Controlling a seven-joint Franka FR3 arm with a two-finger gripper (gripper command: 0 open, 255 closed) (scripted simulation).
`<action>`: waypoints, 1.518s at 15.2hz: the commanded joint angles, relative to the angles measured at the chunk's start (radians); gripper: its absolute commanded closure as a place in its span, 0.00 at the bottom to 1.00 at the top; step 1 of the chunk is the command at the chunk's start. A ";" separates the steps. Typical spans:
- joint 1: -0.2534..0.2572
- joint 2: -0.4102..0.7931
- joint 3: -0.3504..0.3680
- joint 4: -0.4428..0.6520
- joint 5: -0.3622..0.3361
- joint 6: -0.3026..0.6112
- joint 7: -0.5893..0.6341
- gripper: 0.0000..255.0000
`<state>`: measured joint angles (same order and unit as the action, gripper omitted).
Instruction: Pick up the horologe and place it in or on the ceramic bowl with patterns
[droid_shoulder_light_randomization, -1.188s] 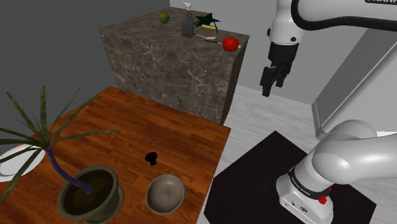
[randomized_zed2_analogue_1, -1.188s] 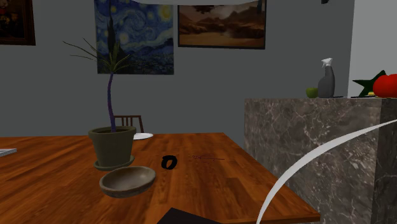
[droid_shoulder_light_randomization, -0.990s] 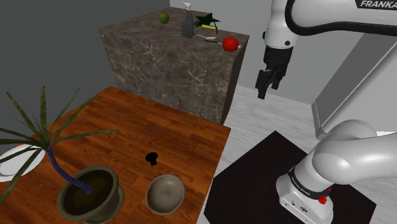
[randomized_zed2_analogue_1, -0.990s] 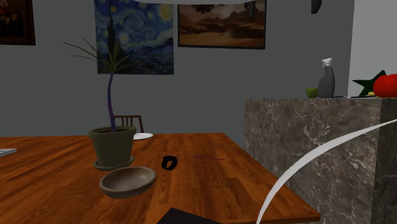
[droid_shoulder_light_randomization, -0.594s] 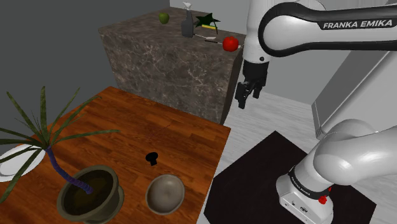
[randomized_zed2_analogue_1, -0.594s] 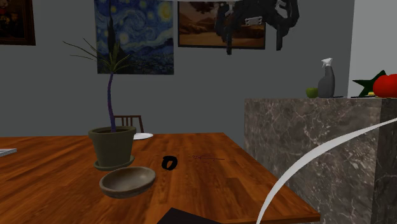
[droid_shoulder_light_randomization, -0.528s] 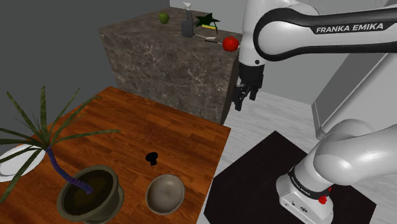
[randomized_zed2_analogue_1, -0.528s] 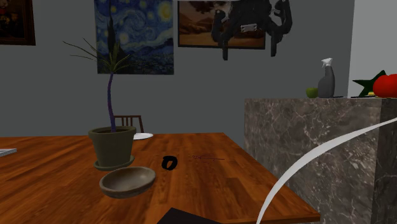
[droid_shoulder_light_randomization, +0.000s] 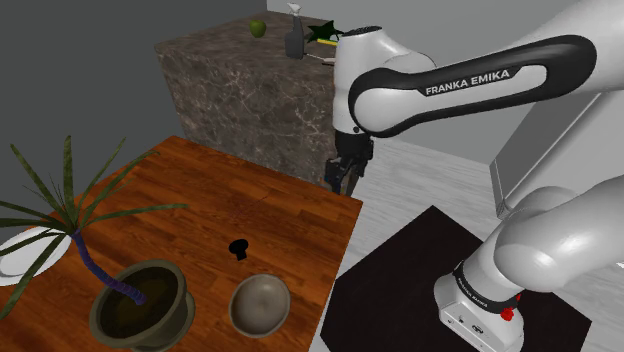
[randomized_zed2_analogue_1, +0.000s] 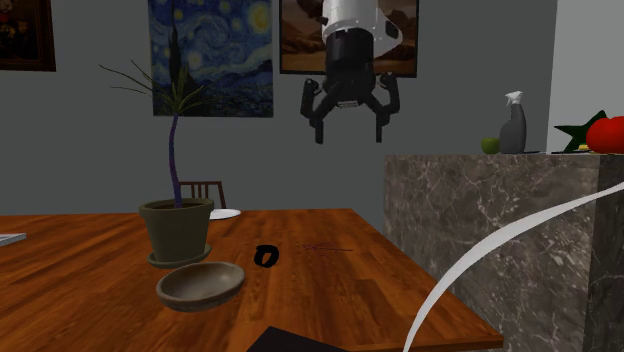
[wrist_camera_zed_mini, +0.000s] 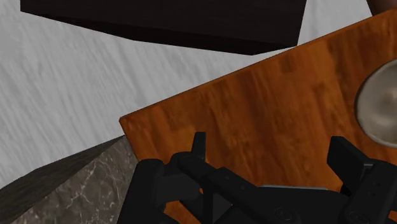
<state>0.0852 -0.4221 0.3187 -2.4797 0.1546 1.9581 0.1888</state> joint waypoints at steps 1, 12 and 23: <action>0.004 0.079 0.036 0.023 -0.005 0.066 0.038 0.00; 0.032 0.517 0.155 0.226 -0.201 0.306 0.288 0.00; 0.205 0.959 0.091 0.592 -0.458 0.357 0.508 0.00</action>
<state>0.2734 0.4987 0.4190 -1.9288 -0.2853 2.3183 0.6859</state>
